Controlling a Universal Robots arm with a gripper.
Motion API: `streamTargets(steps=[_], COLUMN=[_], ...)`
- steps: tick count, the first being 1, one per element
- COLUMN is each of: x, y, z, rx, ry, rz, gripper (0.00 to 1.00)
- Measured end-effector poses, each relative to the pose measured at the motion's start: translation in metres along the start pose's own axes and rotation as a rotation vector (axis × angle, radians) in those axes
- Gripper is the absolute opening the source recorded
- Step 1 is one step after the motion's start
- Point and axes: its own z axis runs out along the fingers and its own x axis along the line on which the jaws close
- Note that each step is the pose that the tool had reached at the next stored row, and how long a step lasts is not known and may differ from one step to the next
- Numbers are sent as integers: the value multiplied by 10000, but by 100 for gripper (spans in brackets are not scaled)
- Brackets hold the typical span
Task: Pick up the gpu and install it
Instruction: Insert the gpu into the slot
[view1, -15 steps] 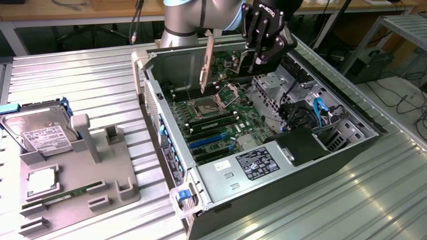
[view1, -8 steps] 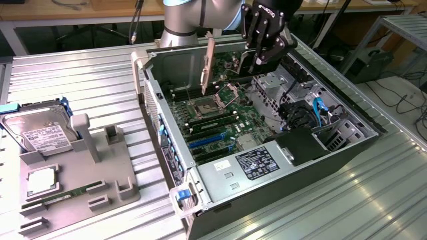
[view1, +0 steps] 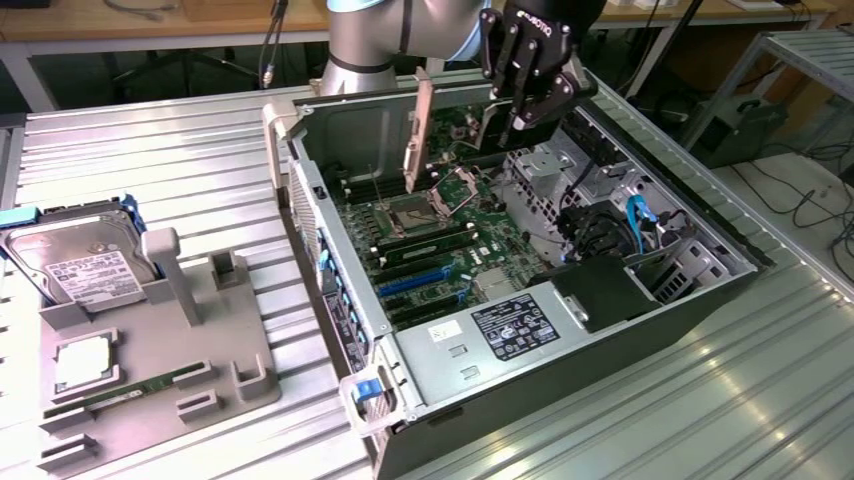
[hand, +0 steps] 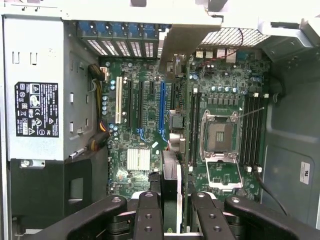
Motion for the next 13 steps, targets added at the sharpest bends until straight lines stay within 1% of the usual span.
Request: streamTargets(steps=[13], x=[0], y=[0], z=[2], rx=[-13], ry=[-2], rz=[-636], gripper=[27])
